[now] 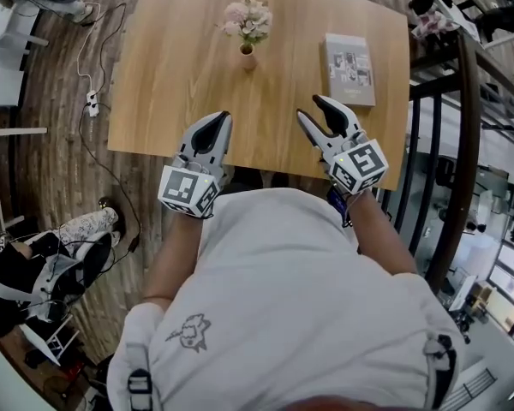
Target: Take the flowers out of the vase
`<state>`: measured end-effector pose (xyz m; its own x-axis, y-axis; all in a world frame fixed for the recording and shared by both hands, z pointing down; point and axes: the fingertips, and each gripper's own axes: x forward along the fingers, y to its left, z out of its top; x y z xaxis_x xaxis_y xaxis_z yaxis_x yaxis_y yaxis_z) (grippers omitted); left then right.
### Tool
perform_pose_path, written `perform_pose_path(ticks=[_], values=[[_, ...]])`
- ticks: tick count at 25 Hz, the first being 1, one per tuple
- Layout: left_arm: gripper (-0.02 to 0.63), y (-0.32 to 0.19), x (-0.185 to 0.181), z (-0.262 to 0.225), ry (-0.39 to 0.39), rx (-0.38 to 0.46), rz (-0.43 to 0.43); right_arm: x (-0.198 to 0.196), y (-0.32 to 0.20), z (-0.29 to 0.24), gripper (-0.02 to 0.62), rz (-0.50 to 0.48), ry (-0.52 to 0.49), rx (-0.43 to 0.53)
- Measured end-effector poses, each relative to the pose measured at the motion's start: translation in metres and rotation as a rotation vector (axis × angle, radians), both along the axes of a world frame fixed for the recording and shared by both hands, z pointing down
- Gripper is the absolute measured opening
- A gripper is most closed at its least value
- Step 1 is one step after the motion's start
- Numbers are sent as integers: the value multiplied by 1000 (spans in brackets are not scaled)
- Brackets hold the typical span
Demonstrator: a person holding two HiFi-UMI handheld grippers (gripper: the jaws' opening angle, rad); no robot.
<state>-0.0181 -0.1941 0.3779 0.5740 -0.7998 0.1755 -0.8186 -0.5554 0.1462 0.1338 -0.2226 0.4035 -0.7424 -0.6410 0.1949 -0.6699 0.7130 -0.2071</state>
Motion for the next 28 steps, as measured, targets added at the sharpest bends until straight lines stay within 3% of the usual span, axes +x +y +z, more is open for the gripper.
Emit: perform_pose_path(ticks=[18,25,28], values=[[5,-103,-62,55,15,-98,82,-86,-106,71,195,38,27,-149],[5,-97,-92,62,53,-155,128,-131,-101,94,196,55,90,-228],[5,-107,-87,77,49,-163,143,-134,-112,111,196,49,107,-234]])
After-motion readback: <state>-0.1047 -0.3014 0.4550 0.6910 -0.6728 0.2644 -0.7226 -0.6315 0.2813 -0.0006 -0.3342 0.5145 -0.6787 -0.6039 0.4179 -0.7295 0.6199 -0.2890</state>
